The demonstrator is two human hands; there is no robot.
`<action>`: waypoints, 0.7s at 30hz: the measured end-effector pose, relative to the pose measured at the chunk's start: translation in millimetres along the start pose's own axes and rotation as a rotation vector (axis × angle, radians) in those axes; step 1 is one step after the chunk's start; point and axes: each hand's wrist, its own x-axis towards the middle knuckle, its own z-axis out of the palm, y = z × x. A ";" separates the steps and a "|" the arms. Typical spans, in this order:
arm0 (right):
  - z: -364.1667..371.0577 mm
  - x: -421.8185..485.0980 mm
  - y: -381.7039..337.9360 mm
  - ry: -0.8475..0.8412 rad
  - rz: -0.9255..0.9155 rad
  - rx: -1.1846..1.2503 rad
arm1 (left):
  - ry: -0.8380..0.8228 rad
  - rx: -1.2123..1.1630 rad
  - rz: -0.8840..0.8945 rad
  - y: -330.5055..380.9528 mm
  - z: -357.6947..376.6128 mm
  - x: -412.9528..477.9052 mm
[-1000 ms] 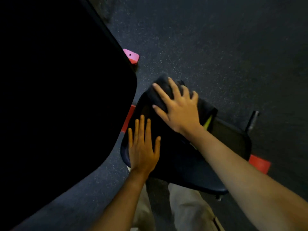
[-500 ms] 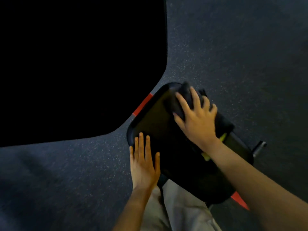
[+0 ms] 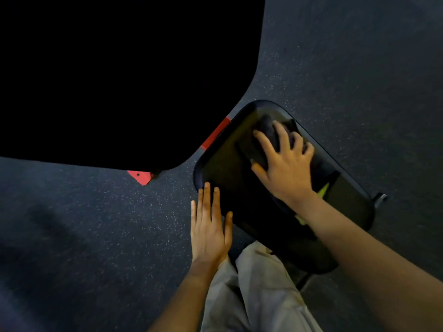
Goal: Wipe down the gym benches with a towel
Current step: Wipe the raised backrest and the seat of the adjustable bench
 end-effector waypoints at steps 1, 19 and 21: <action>3.4 9.7 -16.9 -0.003 0.029 -0.003 | -0.002 0.002 0.003 -1.5 0.3 -2.6; 22.3 -6.9 -87.0 0.013 0.062 0.021 | 0.011 -0.166 0.007 -14.5 6.8 -21.7; 24.0 -21.1 -83.5 0.029 -0.123 0.008 | 0.002 -0.203 0.004 -14.9 5.9 -26.4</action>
